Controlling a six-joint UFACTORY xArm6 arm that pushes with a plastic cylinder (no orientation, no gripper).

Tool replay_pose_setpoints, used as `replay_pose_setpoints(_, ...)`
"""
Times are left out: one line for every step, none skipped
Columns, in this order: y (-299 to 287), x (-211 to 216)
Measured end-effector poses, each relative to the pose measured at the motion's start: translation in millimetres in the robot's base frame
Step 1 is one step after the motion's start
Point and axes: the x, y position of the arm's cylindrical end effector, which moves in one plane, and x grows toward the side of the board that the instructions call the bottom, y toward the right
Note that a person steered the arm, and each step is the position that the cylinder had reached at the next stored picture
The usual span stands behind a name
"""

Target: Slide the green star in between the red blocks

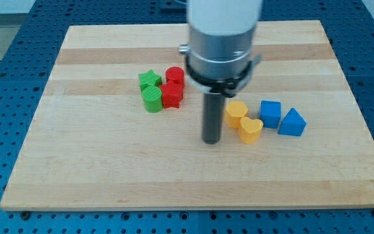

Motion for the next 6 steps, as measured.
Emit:
replay_pose_setpoints(-62.7,-4.3)
replay_pose_setpoints(-124.2,-23.2)
replay_pose_setpoints(-165.2,-65.9)
replay_pose_setpoints(-155.9,-124.8)
replay_pose_setpoints(-102.2,-142.6)
replay_pose_setpoints(-53.9,-120.6)
